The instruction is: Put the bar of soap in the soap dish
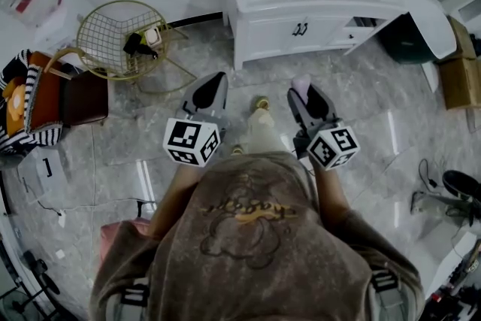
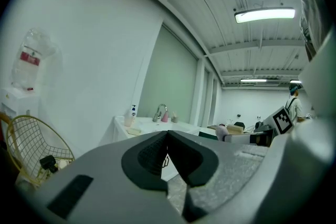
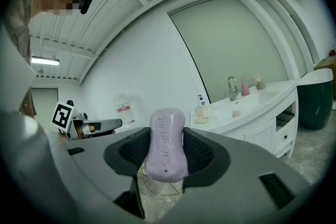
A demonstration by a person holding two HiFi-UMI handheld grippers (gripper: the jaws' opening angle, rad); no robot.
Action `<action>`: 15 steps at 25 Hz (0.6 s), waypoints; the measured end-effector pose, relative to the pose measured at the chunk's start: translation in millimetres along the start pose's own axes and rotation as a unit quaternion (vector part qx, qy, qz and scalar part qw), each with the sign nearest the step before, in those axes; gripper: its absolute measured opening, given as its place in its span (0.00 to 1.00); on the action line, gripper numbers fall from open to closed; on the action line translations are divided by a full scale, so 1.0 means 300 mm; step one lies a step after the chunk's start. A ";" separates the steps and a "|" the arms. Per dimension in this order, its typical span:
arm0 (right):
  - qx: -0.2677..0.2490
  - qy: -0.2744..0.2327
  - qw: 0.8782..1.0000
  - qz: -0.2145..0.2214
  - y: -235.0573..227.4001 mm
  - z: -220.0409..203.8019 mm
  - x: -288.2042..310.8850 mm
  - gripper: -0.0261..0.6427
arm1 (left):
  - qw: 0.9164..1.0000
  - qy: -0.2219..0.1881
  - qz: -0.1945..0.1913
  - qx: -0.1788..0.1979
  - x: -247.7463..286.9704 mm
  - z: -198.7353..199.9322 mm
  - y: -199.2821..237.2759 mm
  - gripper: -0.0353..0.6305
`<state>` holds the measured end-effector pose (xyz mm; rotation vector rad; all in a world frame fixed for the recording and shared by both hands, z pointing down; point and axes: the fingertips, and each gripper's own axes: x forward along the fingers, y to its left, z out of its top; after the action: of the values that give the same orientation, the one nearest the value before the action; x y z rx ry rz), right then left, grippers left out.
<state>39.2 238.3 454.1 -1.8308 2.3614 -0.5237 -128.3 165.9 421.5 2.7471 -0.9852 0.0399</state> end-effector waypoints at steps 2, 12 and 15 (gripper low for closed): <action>0.000 -0.001 1.000 -0.002 -0.021 0.010 0.040 0.33 | 1.000 -0.001 -0.002 -0.002 0.033 0.007 0.027 0.06; -0.005 -0.001 1.000 0.021 -0.162 0.073 0.320 0.33 | 1.000 -0.005 0.008 0.007 0.261 0.048 0.197 0.06; -0.002 0.001 0.999 0.032 -0.211 0.092 0.412 0.33 | 1.000 -0.005 0.012 0.006 0.347 0.063 0.248 0.06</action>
<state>72.2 101.0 464.7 -1.7497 2.4147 -0.5147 -95.4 40.9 428.3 2.7479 -1.0248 0.0368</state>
